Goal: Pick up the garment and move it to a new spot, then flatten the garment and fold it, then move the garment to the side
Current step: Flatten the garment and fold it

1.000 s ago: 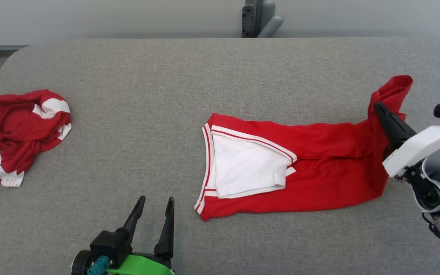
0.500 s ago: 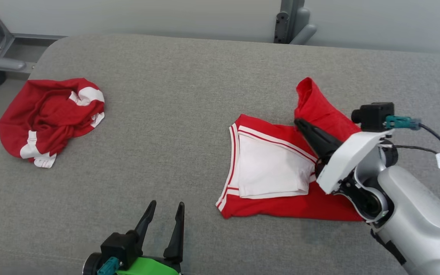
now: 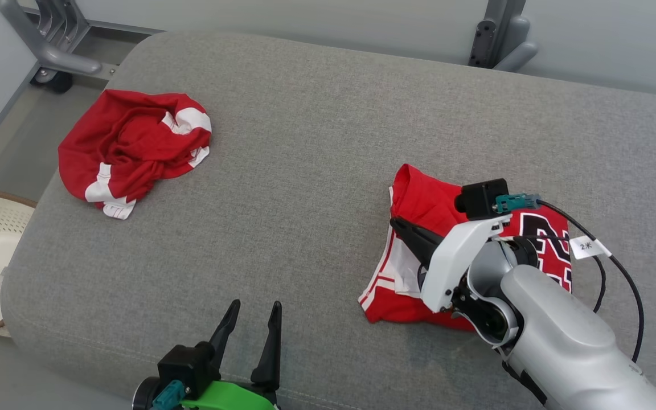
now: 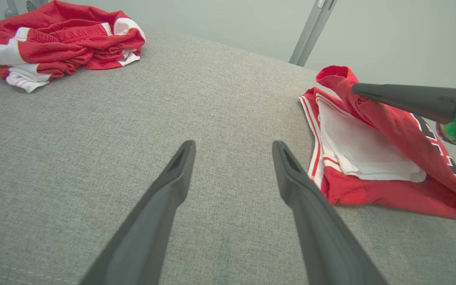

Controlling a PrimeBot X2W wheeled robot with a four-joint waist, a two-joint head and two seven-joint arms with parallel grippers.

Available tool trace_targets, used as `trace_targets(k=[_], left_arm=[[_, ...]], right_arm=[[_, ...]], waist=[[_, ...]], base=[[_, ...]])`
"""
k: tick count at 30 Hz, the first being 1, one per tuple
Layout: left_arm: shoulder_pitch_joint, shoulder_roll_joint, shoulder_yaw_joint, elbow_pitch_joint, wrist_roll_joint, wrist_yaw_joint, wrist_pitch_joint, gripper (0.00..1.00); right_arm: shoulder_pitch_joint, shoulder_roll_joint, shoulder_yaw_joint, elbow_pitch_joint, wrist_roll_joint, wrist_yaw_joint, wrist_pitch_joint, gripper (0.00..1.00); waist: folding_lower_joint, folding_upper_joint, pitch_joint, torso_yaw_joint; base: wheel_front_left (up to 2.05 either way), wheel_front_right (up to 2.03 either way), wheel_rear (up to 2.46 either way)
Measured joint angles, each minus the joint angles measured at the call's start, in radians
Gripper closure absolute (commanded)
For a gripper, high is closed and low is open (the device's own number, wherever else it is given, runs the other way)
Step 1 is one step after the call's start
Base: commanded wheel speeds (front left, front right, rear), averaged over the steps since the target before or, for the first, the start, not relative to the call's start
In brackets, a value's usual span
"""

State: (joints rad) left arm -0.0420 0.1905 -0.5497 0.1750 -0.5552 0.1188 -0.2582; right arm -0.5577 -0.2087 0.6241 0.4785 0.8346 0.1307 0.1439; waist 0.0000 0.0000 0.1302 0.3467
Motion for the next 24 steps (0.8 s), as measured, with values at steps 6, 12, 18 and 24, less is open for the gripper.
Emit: trace_targets(k=[6,12,18,24], left_arm=[[0.002,-0.009,0.019,0.003,0.000,0.000,-0.003,0.00],[0.003,-0.015,0.046,-0.007,0.004,0.003,-0.003,0.00],[0.014,-0.014,0.091,-0.021,0.014,0.007,-0.003,0.00],[0.022,-0.011,0.132,-0.034,0.023,0.020,-0.003,0.00]], right_arm=[[0.000,0.027,0.009,0.012,0.036,0.000,-0.041,0.00],[0.003,-0.019,-0.009,-0.037,0.039,0.000,-0.140,0.00],[0.049,-0.079,-0.035,-0.064,0.014,0.000,-0.279,0.00],[0.101,-0.127,-0.058,-0.069,0.003,0.000,-0.375,0.00]], waist=[[0.0000,0.0000,0.006,-0.008],[0.0000,0.0000,0.006,-0.047],[0.0000,0.0000,-0.001,-0.122],[0.0000,0.0000,-0.011,-0.217]], base=[[0.00,0.00,0.00],[0.00,0.00,0.00],[0.00,0.00,0.00],[0.00,0.00,0.00]])
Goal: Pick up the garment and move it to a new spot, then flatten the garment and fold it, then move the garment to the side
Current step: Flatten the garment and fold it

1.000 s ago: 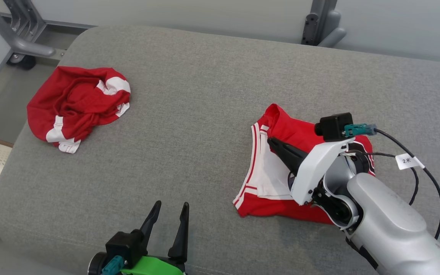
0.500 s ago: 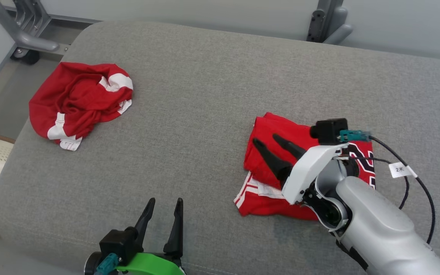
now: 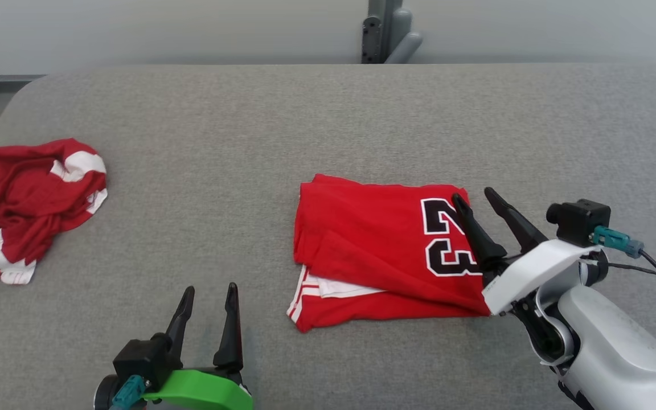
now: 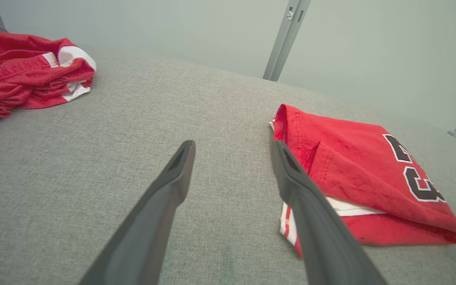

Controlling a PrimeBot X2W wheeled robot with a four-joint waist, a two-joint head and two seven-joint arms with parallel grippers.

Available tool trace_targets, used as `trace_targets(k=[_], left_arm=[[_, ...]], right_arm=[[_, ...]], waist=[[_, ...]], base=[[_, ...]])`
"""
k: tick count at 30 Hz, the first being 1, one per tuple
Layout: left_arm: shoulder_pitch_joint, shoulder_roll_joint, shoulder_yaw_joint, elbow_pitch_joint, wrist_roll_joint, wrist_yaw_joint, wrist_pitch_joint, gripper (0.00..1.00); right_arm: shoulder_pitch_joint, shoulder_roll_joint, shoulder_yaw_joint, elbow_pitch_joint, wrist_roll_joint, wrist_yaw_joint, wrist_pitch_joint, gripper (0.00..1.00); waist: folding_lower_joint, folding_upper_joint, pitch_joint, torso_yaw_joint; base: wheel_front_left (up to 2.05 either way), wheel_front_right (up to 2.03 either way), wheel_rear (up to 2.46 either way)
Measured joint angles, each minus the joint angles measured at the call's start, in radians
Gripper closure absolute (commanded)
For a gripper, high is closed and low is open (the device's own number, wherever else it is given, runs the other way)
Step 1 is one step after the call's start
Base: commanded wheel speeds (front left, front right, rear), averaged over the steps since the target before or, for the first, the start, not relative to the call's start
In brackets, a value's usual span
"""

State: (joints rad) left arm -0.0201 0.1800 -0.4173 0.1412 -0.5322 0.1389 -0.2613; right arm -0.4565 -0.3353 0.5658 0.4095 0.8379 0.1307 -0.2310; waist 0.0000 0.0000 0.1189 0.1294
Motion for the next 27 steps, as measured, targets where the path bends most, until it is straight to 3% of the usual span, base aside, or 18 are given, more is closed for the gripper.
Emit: trace_targets(k=[6,12,18,26,27], left_arm=[[0.006,-0.001,0.029,-0.015,0.021,0.011,0.000,0.00],[0.028,-0.007,0.049,-0.036,0.051,0.013,0.000,0.00],[0.053,-0.033,0.057,-0.041,0.081,0.016,-0.001,0.00],[0.062,-0.056,0.053,-0.055,0.123,0.012,-0.001,0.00],[0.062,-0.058,0.052,-0.055,0.131,0.011,-0.001,0.00]], right_arm=[[0.081,-0.024,-0.034,0.005,-0.056,0.000,-0.028,0.00],[0.185,-0.007,-0.127,-0.054,-0.149,0.000,-0.031,0.00],[0.287,0.013,-0.193,-0.092,-0.247,0.000,-0.032,0.00],[0.306,0.022,-0.203,-0.095,-0.278,0.000,-0.032,0.00],[0.301,0.023,-0.198,-0.091,-0.276,0.000,-0.032,0.50]], waist=[[0.0000,0.0000,-0.012,-0.090],[0.0000,0.0000,-0.035,-0.147],[0.0000,0.0001,-0.066,-0.150],[0.0000,0.0000,-0.076,-0.102],[0.0000,0.0000,-0.076,-0.094]], base=[[0.00,0.00,0.00],[0.00,0.00,0.00],[0.00,0.00,0.00],[0.00,0.00,0.00],[0.00,0.00,0.00]])
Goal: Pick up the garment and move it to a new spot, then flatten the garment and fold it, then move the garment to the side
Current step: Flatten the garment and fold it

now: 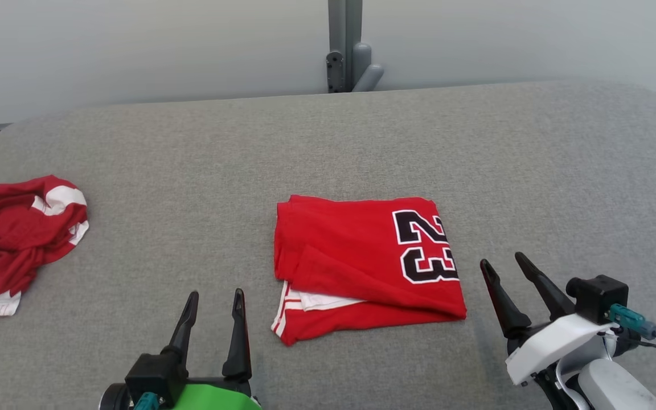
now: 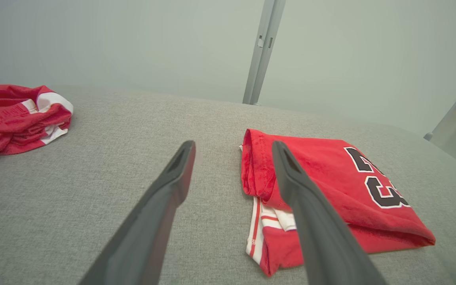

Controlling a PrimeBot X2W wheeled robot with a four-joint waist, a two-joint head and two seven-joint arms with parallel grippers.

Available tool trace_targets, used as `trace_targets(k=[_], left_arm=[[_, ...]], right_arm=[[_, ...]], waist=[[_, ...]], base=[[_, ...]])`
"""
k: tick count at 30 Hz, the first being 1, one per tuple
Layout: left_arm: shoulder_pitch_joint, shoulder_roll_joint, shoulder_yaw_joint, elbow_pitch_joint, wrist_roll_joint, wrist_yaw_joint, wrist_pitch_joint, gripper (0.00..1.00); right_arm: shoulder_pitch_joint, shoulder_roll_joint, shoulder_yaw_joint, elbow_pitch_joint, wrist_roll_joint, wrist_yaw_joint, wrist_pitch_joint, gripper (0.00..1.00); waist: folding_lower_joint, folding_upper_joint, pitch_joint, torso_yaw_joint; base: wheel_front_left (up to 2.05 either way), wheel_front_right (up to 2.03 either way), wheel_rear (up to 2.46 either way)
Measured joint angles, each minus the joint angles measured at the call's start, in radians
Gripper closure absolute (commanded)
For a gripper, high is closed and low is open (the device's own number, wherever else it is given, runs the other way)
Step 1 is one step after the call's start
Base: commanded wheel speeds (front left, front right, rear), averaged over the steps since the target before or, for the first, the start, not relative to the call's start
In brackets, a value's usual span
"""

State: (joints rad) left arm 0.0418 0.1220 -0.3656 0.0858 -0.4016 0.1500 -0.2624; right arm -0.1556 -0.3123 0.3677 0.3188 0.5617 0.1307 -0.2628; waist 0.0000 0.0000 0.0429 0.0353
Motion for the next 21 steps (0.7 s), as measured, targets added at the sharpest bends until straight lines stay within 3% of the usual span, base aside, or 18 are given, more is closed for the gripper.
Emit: trace_targets(k=[1,2,10,21], left_arm=[[0.001,-0.003,-0.001,-0.004,0.012,0.000,0.000,0.00],[0.001,-0.005,-0.001,-0.008,0.019,0.000,0.000,0.00],[0.002,-0.025,-0.013,-0.025,0.067,-0.009,0.000,0.00],[0.002,-0.049,-0.018,-0.013,0.075,-0.030,0.000,0.00]], right_arm=[[-0.008,-0.001,0.005,0.004,0.000,0.000,0.000,0.64],[-0.020,-0.005,0.014,0.012,0.000,0.000,0.000,1.00],[-0.154,-0.038,0.116,0.109,-0.031,0.000,0.000,1.00],[-0.341,-0.113,0.389,0.252,-0.062,0.000,0.000,1.00]], waist=[[0.0000,0.0000,0.000,0.009],[0.0000,0.0000,0.000,0.018],[0.0000,0.0000,0.008,0.107],[0.0000,0.0000,0.043,0.223]], base=[[0.00,0.00,0.00],[0.00,0.00,0.00],[0.00,0.00,0.00],[0.00,0.00,0.00]])
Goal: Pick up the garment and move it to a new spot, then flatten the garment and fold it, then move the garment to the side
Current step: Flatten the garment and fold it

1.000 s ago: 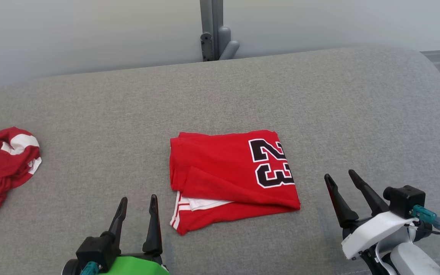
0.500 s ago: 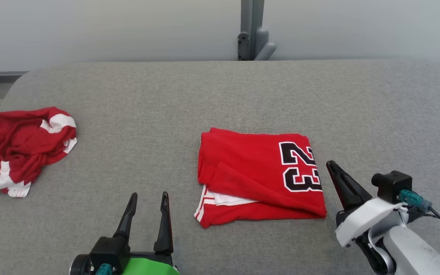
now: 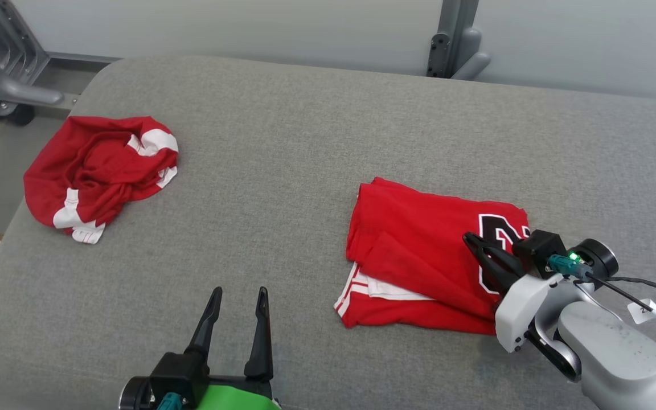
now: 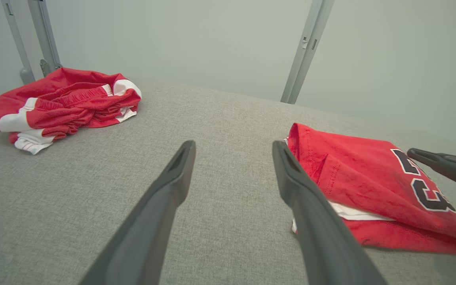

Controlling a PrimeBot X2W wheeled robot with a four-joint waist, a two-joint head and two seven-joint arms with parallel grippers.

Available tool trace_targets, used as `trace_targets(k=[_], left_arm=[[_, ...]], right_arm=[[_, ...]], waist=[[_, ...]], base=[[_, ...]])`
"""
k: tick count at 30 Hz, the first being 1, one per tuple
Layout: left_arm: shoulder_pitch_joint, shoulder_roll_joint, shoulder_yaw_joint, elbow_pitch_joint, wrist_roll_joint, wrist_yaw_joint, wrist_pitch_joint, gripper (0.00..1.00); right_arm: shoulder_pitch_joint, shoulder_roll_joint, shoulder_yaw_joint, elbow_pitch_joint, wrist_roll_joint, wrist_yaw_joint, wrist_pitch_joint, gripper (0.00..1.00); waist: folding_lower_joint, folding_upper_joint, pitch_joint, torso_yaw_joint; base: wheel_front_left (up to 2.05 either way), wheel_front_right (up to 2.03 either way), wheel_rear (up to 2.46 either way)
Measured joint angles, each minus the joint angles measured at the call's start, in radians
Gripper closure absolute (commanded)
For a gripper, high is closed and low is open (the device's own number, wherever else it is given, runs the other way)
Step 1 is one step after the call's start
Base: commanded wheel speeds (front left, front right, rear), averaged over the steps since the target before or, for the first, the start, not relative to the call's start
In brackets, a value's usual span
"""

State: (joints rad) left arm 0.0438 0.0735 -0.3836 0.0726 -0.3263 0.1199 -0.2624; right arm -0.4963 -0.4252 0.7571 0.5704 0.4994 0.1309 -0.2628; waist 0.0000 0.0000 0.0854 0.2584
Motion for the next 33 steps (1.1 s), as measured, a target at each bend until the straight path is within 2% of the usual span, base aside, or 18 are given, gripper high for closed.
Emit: trace_targets(k=[6,13,25,33], left_arm=[[-0.007,-0.012,-0.009,0.015,0.000,-0.012,0.000,0.00],[-0.019,-0.018,-0.002,0.030,-0.003,-0.016,0.000,0.00],[-0.020,-0.022,0.013,0.041,-0.004,-0.031,0.000,0.00],[-0.019,-0.022,0.027,0.033,0.002,-0.031,0.000,0.00]], right_arm=[[-0.065,-0.023,0.121,0.048,0.072,0.000,0.000,1.00],[-0.085,-0.035,0.224,0.036,0.129,0.000,0.000,1.00],[-0.069,-0.010,0.388,-0.033,0.227,0.000,0.000,1.00],[-0.055,0.007,0.428,-0.105,0.245,0.000,0.000,1.00]], waist=[[0.0000,0.0000,0.037,0.042],[0.0000,0.0000,0.065,0.072],[0.0000,0.0000,0.041,0.045],[0.0000,0.0000,0.035,0.026]], base=[[0.00,0.00,0.00],[0.00,0.00,0.00],[0.00,0.00,0.00],[0.00,0.00,0.00]])
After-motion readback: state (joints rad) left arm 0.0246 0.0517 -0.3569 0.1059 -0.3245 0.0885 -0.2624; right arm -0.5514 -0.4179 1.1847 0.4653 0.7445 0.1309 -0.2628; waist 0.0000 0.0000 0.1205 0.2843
